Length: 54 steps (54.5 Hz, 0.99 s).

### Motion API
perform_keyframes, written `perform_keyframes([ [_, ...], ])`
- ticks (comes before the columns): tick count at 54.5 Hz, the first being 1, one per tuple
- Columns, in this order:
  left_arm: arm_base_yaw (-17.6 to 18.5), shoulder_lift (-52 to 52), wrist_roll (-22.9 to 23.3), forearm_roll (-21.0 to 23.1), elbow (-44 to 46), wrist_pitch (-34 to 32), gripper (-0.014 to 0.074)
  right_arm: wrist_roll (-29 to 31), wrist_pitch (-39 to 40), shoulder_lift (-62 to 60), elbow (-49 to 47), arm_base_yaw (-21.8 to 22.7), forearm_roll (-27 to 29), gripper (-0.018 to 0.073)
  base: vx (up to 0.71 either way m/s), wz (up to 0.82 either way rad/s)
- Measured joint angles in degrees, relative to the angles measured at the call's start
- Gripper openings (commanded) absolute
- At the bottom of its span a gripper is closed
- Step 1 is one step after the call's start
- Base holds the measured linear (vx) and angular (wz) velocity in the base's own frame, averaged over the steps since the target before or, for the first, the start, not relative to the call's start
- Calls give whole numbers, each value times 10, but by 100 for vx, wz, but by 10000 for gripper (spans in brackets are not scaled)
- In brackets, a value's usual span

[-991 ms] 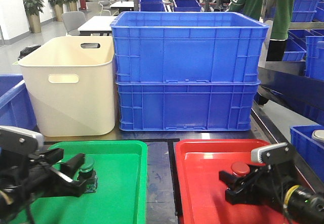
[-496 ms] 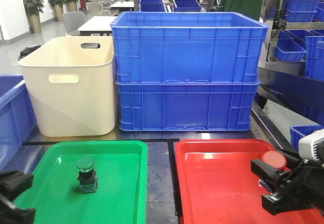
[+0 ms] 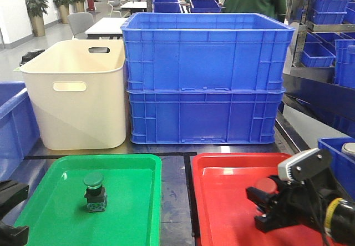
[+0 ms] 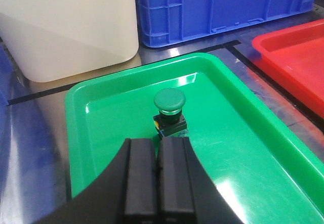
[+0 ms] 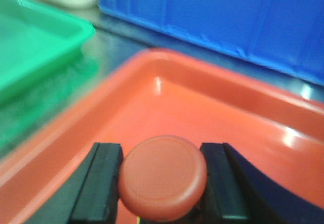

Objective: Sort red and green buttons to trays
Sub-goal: 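Lower the red button into the red tray and open right gripper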

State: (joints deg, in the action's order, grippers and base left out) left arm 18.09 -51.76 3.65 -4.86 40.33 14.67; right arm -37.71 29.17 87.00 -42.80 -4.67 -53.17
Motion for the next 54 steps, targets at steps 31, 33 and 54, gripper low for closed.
perform_keyframes([
  [31, 0, 0, -1, 0, 0, 0, -6, 87, 41, 50, -4, 0, 107, 580, 0, 0],
  [33, 0, 0, -1, 0, 0, 0, -6, 88, 41, 41, -4, 0, 107, 575, 0, 0],
  [54, 0, 3, -1, 1, -9, 22, -6, -78, -106, -155, 24, 0, 36, -13, 0, 0],
])
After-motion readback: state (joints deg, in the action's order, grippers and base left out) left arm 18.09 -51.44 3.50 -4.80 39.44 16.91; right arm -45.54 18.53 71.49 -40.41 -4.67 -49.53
